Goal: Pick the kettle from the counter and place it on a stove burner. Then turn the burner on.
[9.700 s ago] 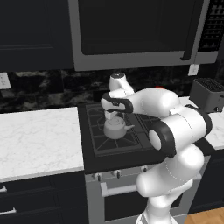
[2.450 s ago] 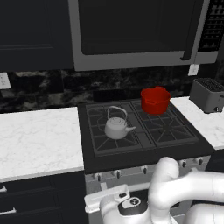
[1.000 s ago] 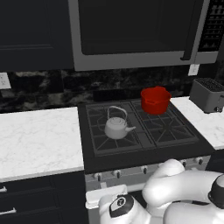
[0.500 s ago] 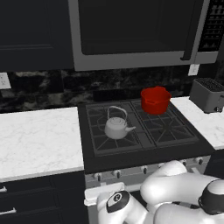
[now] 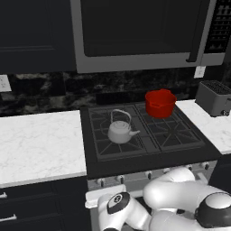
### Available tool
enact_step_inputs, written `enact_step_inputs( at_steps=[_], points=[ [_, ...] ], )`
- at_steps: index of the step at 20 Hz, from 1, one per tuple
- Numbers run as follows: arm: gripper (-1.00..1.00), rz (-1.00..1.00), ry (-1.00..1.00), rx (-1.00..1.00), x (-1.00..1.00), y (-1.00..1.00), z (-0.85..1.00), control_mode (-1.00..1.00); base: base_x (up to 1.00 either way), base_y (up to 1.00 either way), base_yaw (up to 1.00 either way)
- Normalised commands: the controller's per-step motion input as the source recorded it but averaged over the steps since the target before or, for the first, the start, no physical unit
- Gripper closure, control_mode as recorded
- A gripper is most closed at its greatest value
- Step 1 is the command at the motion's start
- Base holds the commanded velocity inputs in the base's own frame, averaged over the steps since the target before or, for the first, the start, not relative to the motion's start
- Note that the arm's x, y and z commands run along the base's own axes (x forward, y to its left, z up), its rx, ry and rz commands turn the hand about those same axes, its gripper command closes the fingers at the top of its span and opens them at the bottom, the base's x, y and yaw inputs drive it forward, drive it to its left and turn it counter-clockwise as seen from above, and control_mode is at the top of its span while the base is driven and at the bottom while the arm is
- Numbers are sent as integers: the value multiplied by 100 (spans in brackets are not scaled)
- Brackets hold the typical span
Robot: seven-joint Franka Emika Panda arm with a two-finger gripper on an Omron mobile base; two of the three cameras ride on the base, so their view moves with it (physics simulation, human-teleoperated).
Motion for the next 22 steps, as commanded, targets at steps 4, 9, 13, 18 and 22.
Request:
enact_step_inputs(
  at_steps=[4, 9, 13, 18, 22],
  points=[
    [-100, 4, 4, 2, 35, -11, -28, -100, 0, 0, 0],
    [-100, 4, 2, 2, 21, -9, -29, -100, 0, 0, 0],
    [-100, 4, 0, 2, 9, -6, -28, -100, 0, 0, 0],
    [-100, 2, 0, 0, 21, 0, -20, -100, 0, 0, 0],
    [-100, 0, 0, 0, 30, 0, -17, -100, 0, 0, 0]
  ],
)
